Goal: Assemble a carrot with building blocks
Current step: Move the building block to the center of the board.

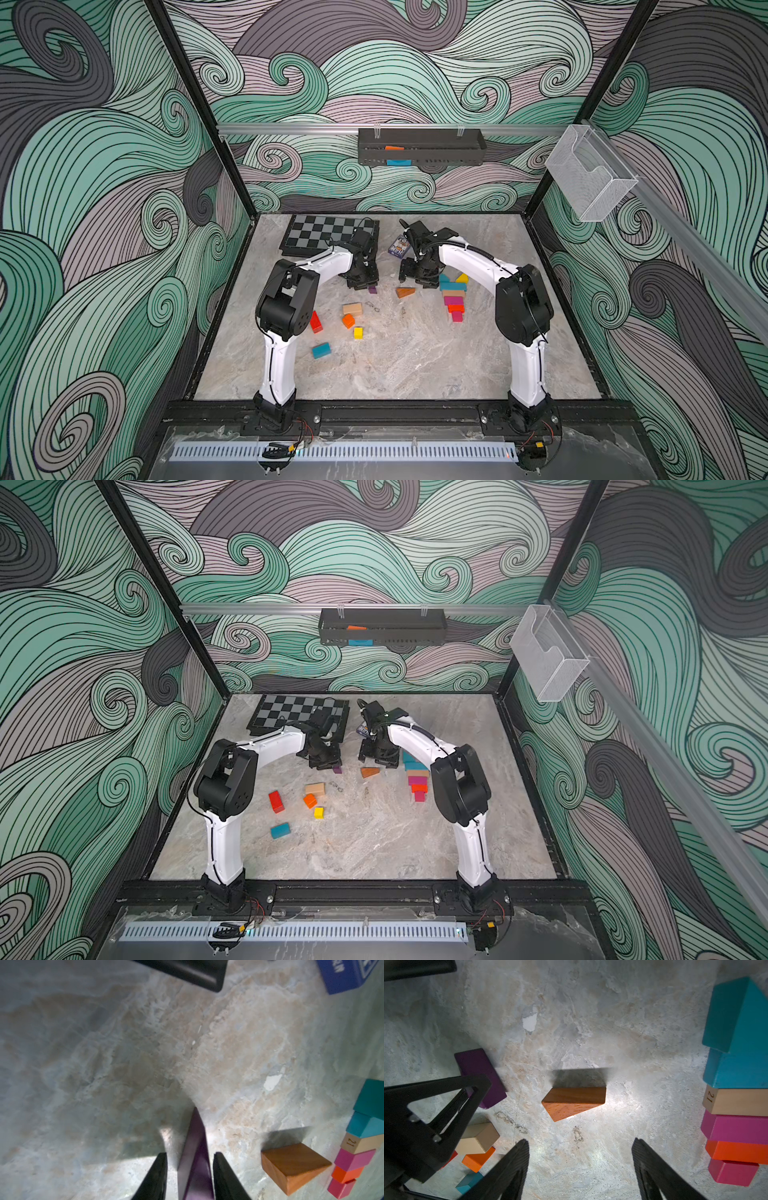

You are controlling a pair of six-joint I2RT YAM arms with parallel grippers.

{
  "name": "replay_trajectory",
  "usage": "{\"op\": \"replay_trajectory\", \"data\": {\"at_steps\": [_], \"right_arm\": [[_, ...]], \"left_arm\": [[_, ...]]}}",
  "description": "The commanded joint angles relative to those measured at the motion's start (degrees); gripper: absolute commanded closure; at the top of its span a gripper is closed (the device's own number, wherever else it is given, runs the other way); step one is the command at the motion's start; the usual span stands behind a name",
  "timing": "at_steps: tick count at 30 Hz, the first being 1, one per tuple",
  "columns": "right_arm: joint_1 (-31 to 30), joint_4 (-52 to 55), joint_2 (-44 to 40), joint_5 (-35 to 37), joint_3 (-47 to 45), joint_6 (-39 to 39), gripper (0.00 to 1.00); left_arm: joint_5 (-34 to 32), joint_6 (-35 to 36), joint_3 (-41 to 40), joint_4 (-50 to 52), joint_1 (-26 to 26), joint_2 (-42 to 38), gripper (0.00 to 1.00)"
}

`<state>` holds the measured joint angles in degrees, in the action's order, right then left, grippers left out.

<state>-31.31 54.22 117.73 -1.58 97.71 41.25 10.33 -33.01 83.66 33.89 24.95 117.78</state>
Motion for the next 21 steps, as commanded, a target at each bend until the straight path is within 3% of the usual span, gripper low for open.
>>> {"op": "replay_trajectory", "data": {"at_steps": [1, 9, 14, 21], "right_arm": [[-0.22, -0.09, -2.07, 0.72, -0.48, -0.12, 0.21], [-0.24, -0.13, -1.63, -0.26, -0.85, 2.24, 0.21], [-0.17, -0.5, -1.28, -1.77, -1.92, 5.98, 0.22], [-0.65, -2.48, 2.15, -5.31, -2.11, 10.84, 0.23]], "left_arm": [[-1.18, 0.45, 1.26, 1.63, 0.51, -0.26, 0.54], [-1.07, 0.36, -0.7, -1.62, 0.65, -6.78, 0.39], [-3.76, 2.3, -4.4, -0.8, -0.3, -16.66, 0.33], [-2.34, 5.26, -11.16, 2.8, -1.48, -32.7, 0.32]]}}
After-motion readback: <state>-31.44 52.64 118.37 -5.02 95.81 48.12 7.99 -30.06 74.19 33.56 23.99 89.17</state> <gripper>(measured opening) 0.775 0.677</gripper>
